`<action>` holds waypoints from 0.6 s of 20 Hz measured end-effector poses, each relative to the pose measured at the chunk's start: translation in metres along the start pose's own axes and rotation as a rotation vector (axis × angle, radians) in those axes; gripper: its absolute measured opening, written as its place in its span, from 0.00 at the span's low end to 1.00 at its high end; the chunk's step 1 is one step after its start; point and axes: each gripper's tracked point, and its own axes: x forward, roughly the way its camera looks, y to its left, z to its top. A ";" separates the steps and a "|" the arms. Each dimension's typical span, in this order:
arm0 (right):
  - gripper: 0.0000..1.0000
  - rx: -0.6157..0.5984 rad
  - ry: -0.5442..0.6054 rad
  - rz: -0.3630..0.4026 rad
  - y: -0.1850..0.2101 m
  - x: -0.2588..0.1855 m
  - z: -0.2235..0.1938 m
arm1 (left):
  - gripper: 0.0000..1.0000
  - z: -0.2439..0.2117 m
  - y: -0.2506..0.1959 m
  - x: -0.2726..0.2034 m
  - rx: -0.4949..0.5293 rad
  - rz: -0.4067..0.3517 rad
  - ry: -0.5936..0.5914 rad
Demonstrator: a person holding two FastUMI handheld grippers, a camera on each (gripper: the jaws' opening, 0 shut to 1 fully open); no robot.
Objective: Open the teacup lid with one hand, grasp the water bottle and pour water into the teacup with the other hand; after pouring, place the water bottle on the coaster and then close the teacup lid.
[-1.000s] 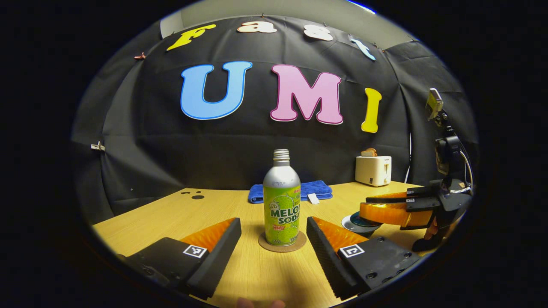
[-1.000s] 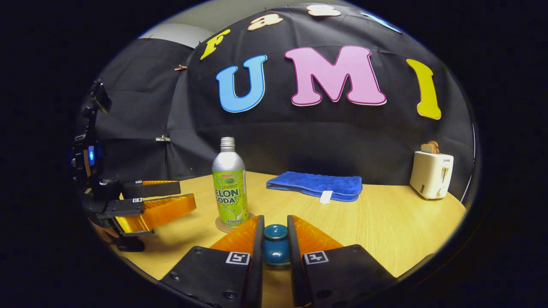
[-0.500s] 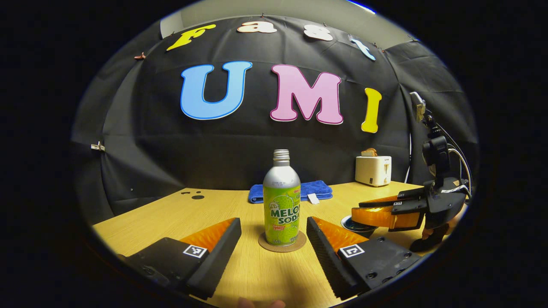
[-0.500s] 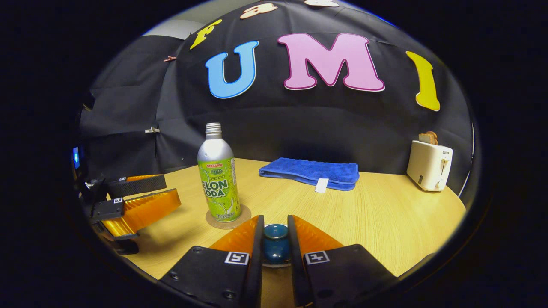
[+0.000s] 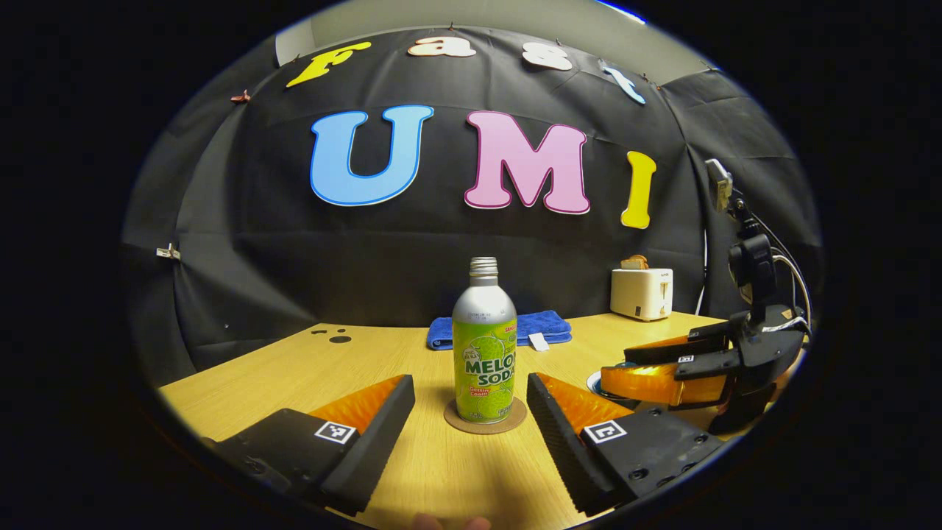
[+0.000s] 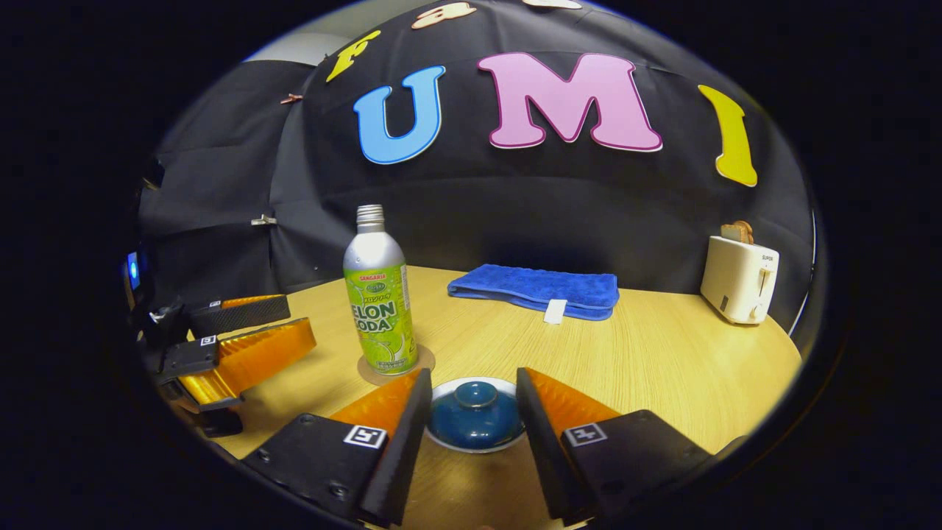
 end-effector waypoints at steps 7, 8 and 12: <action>0.98 -0.001 -0.210 0.003 -0.003 -0.042 0.021 | 0.96 0.000 0.000 0.000 0.000 0.000 0.000; 0.98 -0.002 -0.208 0.009 -0.003 -0.047 0.022 | 0.96 0.001 0.000 0.000 0.000 0.000 0.000; 0.98 -0.004 -0.213 0.030 -0.013 -0.074 0.018 | 0.96 0.000 0.000 0.000 0.000 0.000 0.000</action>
